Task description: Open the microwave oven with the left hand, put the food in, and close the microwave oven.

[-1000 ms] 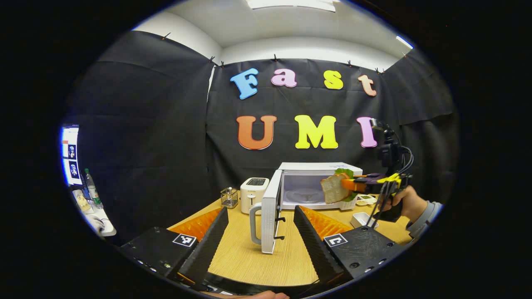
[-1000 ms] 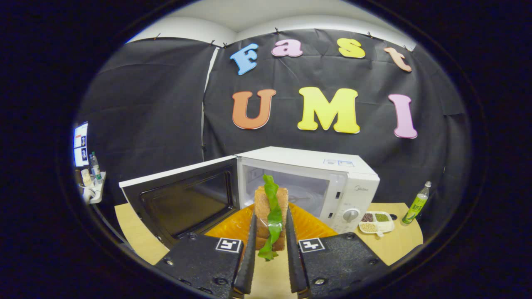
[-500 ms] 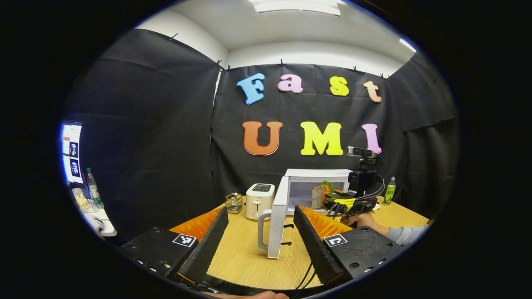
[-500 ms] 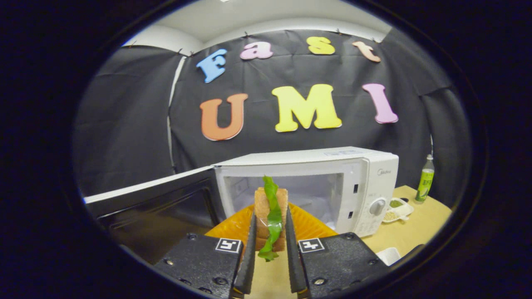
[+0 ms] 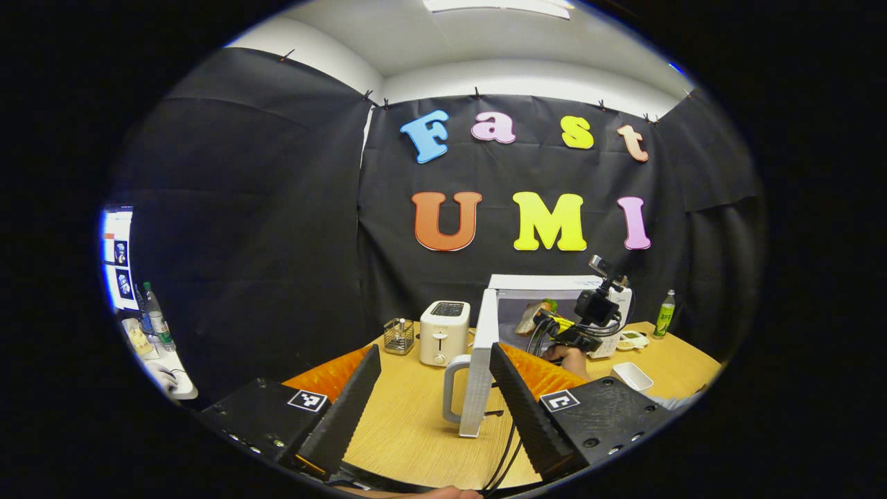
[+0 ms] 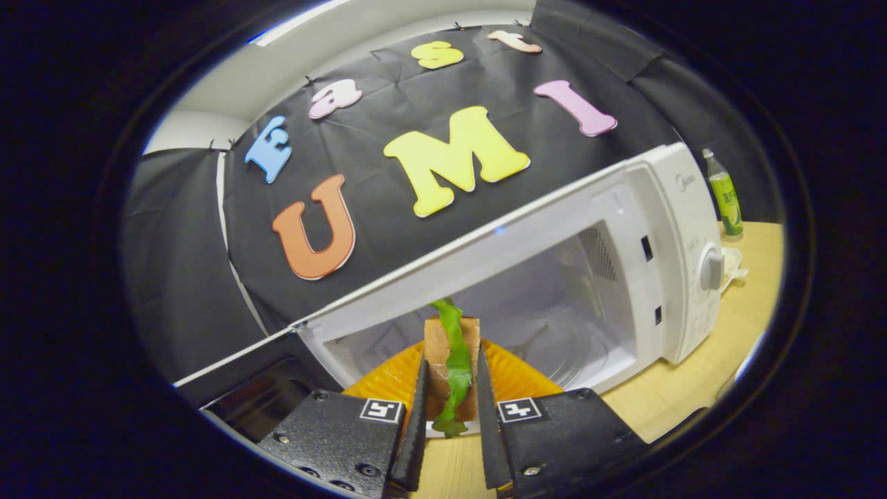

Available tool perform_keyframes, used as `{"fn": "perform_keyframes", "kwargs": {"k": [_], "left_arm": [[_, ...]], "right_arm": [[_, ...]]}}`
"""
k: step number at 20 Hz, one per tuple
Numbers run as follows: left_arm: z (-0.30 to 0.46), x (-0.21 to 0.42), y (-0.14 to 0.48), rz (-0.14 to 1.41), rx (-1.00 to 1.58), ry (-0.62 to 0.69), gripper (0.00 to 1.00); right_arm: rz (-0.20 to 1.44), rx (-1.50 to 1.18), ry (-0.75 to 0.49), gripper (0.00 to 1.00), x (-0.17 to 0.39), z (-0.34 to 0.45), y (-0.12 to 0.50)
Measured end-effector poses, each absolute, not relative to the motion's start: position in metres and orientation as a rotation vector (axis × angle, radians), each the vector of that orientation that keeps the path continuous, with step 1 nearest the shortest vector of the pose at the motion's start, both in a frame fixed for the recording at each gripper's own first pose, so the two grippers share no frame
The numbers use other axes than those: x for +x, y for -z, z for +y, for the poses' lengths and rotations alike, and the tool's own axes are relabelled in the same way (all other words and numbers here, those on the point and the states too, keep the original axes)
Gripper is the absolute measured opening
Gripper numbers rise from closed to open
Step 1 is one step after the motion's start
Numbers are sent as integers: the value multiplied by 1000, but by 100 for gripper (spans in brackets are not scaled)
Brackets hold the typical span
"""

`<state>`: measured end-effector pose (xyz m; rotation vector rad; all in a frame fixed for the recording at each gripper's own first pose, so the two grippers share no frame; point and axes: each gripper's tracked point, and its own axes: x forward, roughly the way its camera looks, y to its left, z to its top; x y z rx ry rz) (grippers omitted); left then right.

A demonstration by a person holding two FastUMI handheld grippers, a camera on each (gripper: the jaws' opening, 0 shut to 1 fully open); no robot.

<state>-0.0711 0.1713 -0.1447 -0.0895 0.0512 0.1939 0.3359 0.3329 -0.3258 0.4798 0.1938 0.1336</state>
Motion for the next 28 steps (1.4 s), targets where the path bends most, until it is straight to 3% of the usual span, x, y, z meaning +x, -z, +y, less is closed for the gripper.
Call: {"fn": "perform_keyframes", "kwargs": {"k": [9, 10, 11, 12, 19, 20, 21, 23, 25, 27, 28], "left_arm": [[183, -45, 159, 121, -100, -225, 95], [184, -43, 161, 128, -104, -227, 95], [185, -41, 162, 130, -102, -232, 95], [187, -41, 162, 125, -96, -237, 95], [190, -36, 166, 114, -97, -239, 95], [189, -36, 165, 113, -94, -237, 95], [189, -37, 163, 107, -91, -237, 95], [190, -39, 159, 98, -95, -234, 95], [191, -40, 157, 94, -95, -230, 95], [193, -40, 160, 92, -95, -232, 95], [195, -40, 161, 95, -94, -238, 95]], "right_arm": [[210, 697, 9, 37, 405, 313, 350], [210, 713, 31, 31, 407, 310, 354], [206, 719, 44, 37, 409, 307, 356], [211, 700, 53, 34, 410, 306, 361], [161, 504, 89, 46, 419, 294, 369], [146, 479, 86, 54, 418, 295, 368], [134, 445, 95, 46, 417, 293, 368], [123, 347, 159, 55, 415, 283, 370], [126, 285, 192, 70, 411, 279, 372], [117, 265, 162, 96, 405, 285, 367], [103, 240, 161, 100, 401, 285, 364]]}}
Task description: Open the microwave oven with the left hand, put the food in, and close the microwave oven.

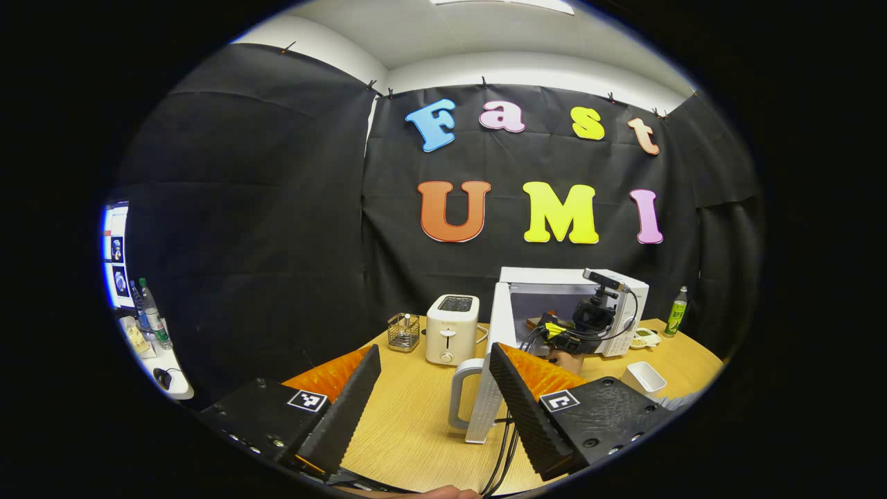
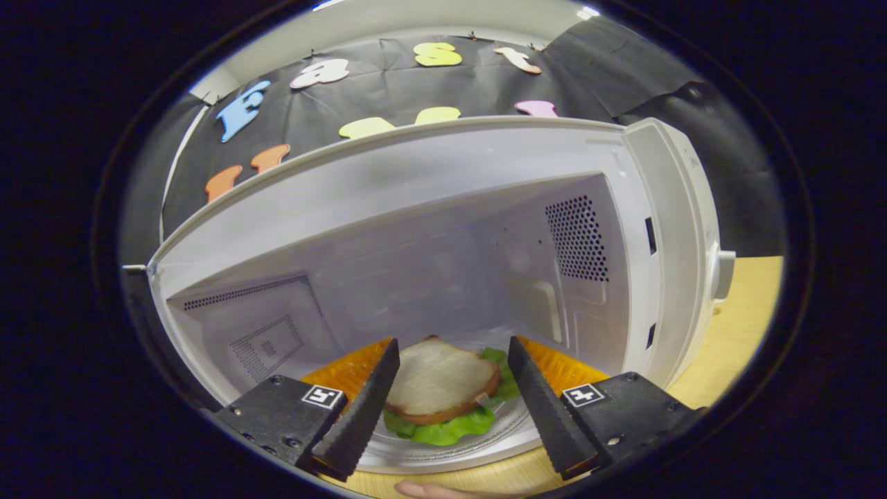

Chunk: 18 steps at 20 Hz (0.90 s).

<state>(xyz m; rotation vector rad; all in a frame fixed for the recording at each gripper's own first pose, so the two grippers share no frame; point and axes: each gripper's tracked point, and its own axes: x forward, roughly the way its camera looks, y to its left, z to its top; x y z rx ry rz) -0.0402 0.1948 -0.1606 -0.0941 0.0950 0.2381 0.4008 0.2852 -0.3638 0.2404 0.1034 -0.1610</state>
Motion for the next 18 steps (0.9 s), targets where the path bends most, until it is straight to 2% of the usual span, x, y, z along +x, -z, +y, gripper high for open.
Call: {"fn": "perform_keyframes", "kwargs": {"k": [2, 3, 8, 12, 13, 14, 15, 16, 17, 18], "left_arm": [[201, -41, 163, 104, -96, -255, 95], [203, -42, 162, 102, -96, -258, 95], [217, -46, 156, 62, -72, -262, 95], [237, -47, 146, -4, -90, -279, 95], [246, -46, 143, -29, -91, -289, 95], [256, -45, 143, -40, -91, -304, 95], [261, -43, 147, -37, -94, -305, 95], [265, -41, 150, -34, -101, -298, 95], [267, -36, 150, -40, -105, -285, 95], [269, -31, 150, -49, -107, -268, 95]], "right_arm": [[74, 204, 150, 100, 390, 285, 357], [69, 193, 134, 91, 386, 288, 354], [70, 186, 77, 92, 340, 286, 340], [4, 129, 48, 91, 292, 272, 290], [-11, 127, 20, 100, 277, 271, 277], [-15, 131, -10, 100, 263, 269, 267], [-19, 122, -29, 92, 249, 265, 258], [-21, 97, -45, 100, 234, 261, 249], [-20, 66, -53, 91, 220, 254, 242], [-29, 31, -57, 100, 203, 246, 232]]}}
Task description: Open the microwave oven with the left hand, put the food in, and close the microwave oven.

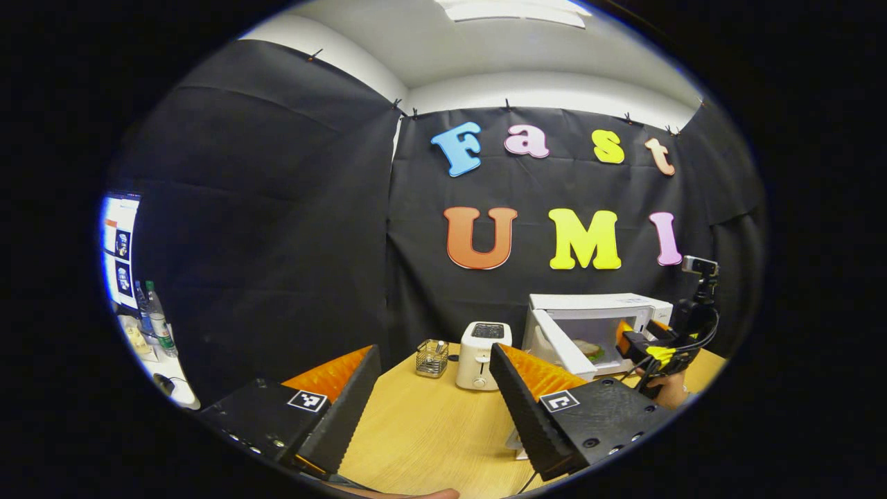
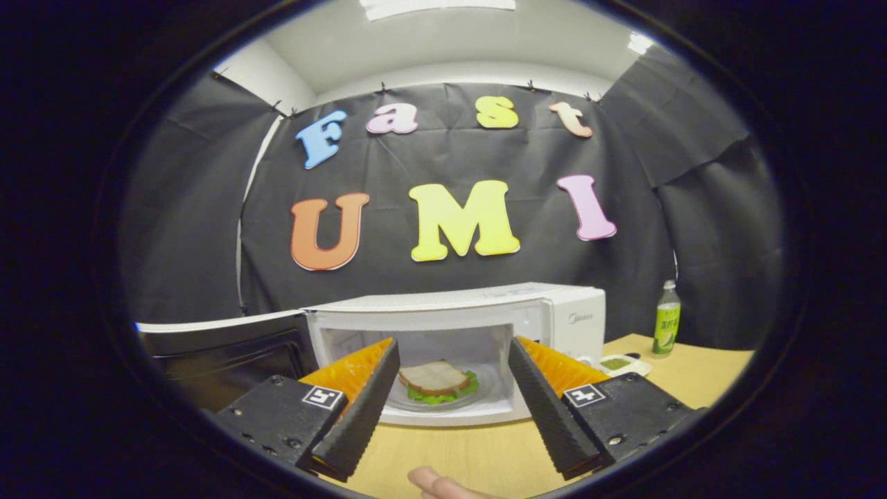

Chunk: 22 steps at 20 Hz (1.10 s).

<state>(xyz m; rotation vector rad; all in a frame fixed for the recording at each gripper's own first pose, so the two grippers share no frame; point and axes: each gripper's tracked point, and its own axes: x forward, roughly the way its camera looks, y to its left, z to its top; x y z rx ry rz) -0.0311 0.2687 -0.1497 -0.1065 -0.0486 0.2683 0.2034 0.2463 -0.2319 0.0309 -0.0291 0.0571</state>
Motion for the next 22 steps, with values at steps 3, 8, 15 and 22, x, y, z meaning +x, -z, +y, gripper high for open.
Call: {"fn": "perform_keyframes", "kwargs": {"k": [3, 8, 15, 22], "left_arm": [[281, -5, 161, -70, -140, -259, 94], [274, 38, 202, -39, -150, -226, 95], [258, 45, 219, -32, -134, -199, 94], [255, 62, 230, -14, -149, -160, 95]], "right_arm": [[-116, -64, -45, 91, 160, 221, 195], [-186, -105, -17, 92, 151, 208, 184], [-22, -150, 18, 100, 212, 210, 251], [130, -176, -9, 100, 232, 206, 313]]}}
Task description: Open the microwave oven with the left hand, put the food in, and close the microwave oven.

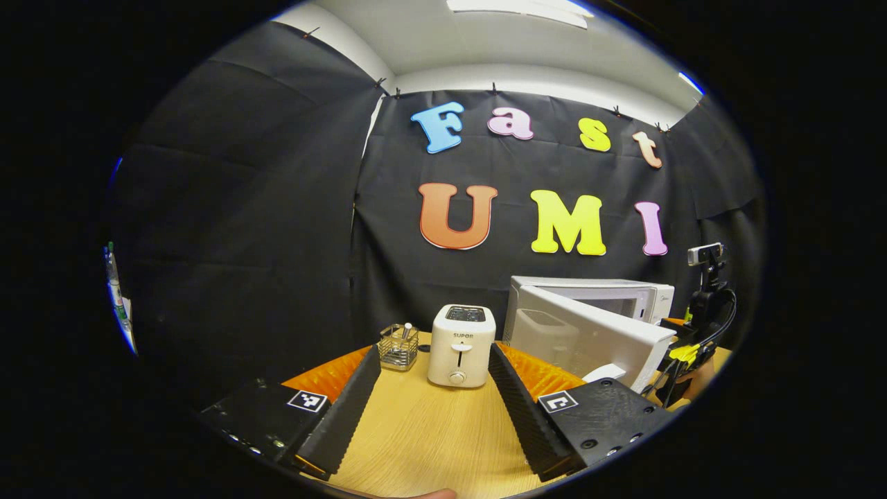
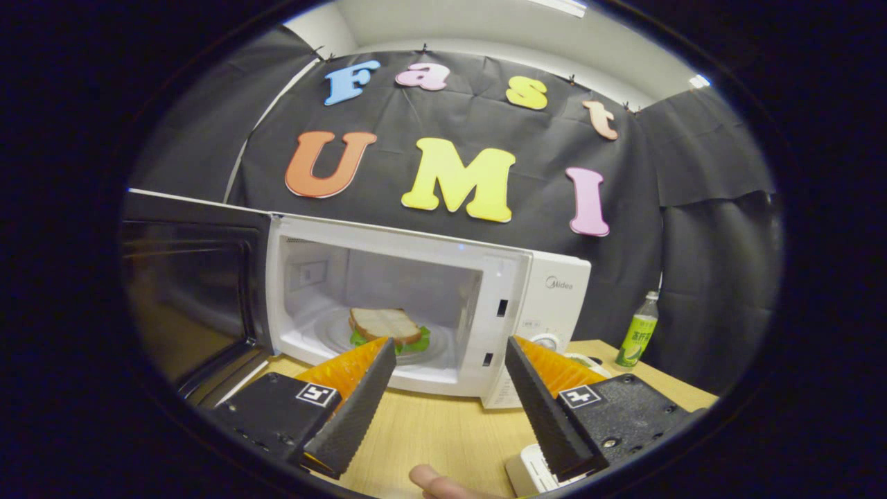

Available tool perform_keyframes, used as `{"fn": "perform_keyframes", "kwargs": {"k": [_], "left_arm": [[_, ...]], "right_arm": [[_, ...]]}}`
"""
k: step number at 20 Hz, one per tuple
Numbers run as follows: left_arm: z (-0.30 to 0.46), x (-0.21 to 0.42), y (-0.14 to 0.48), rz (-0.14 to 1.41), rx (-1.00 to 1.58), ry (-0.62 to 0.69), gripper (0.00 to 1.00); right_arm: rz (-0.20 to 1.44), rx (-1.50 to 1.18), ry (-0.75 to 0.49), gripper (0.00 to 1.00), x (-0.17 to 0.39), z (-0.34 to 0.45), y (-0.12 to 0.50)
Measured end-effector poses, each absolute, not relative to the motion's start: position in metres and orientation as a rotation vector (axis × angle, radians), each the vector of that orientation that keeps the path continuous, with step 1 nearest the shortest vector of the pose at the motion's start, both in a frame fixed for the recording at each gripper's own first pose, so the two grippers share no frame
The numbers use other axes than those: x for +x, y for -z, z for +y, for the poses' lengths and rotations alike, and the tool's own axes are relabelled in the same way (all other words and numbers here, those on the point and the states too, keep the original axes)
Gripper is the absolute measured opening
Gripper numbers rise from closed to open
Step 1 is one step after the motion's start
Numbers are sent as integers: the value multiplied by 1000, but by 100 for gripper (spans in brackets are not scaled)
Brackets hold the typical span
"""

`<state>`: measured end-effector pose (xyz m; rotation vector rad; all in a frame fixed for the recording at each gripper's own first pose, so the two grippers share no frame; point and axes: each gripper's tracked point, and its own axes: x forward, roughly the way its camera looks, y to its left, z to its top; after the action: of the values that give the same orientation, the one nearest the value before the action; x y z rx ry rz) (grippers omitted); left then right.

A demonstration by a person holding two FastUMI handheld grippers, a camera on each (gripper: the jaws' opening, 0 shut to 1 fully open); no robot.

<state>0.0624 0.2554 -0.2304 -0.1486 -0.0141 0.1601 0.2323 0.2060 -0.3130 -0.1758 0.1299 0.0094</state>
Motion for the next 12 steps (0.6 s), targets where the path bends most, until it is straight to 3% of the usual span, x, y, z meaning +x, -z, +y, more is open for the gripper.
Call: {"fn": "perform_keyframes", "kwargs": {"k": [1, 3, 4, 6, 7, 8, 9, 12], "left_arm": [[257, 67, 235, -5, -157, -161, 83], [253, 72, 245, 19, -172, -144, 82], [251, 74, 250, 31, -174, -134, 94], [246, 79, 259, 52, -172, -108, 92], [244, 80, 262, 58, -174, -101, 86], [240, 80, 265, 67, -178, -91, 67], [236, 80, 267, 73, -173, -85, 80], [226, 79, 269, 86, -136, -76, 33]], "right_arm": [[131, -177, -13, 97, 230, 203, 310], [120, -153, -26, 100, 221, 194, 297], [112, -133, -37, 97, 212, 191, 286], [94, -101, -69, 97, 189, 188, 259], [80, -92, -86, 97, 176, 185, 242], [62, -85, -103, 97, 161, 182, 226], [40, -81, -119, 97, 146, 179, 208], [0, -72, -137, 96, 105, 165, 169]]}}
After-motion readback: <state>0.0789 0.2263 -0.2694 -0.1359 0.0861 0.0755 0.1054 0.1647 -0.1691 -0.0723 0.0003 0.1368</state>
